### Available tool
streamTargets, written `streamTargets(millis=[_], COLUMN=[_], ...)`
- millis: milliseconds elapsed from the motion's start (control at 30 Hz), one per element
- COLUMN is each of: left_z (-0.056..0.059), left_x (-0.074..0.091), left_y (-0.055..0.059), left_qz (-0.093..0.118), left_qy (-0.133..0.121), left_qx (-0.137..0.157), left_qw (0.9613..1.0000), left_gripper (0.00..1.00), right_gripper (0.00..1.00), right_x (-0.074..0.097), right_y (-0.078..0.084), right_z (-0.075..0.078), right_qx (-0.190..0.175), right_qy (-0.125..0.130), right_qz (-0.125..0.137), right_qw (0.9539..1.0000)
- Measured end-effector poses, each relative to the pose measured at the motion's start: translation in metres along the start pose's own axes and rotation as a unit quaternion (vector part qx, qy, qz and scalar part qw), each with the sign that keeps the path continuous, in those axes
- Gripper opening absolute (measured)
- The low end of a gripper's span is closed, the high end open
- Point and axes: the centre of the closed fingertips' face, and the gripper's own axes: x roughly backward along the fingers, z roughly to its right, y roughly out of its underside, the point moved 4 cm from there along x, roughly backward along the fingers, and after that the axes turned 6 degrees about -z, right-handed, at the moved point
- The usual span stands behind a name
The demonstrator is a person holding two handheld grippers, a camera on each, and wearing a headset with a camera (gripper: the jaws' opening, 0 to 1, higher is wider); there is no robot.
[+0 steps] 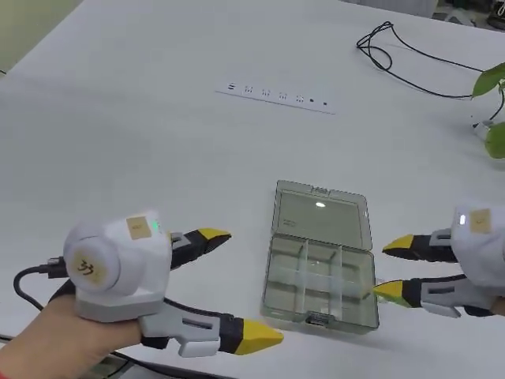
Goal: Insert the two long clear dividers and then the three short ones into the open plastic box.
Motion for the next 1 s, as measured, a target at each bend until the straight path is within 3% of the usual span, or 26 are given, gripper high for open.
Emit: streamTargets(millis=[200,400,633,1000], left_z=[0.000,-0.003,-0.002,-0.001], left_x=[0.000,-0.002,-0.001,-0.002], left_y=[0.003,0.010,0.016,0.021], left_qz=[-0.005,-0.012,-0.025,-0.031], left_qy=[-0.002,-0.004,-0.002,-0.001], left_qx=[-0.004,-0.005,-0.010,-0.009], left_qw=[1.0000,0.9999,0.9996,0.9995], left_gripper=[0.99,1.00,1.00,1.00], right_gripper=[0.51,0.62,0.74,0.80], right_x=[0.009,0.011,0.013,0.013], right_y=[0.018,0.041,0.056,0.060], right_z=[-0.007,-0.019,-0.025,-0.031], right_qx=[-0.060,-0.108,-0.152,-0.165], right_qy=[0.041,0.057,0.073,0.075], right_qz=[0.038,0.062,0.090,0.104], right_qw=[0.9966,0.9906,0.9815,0.9780])
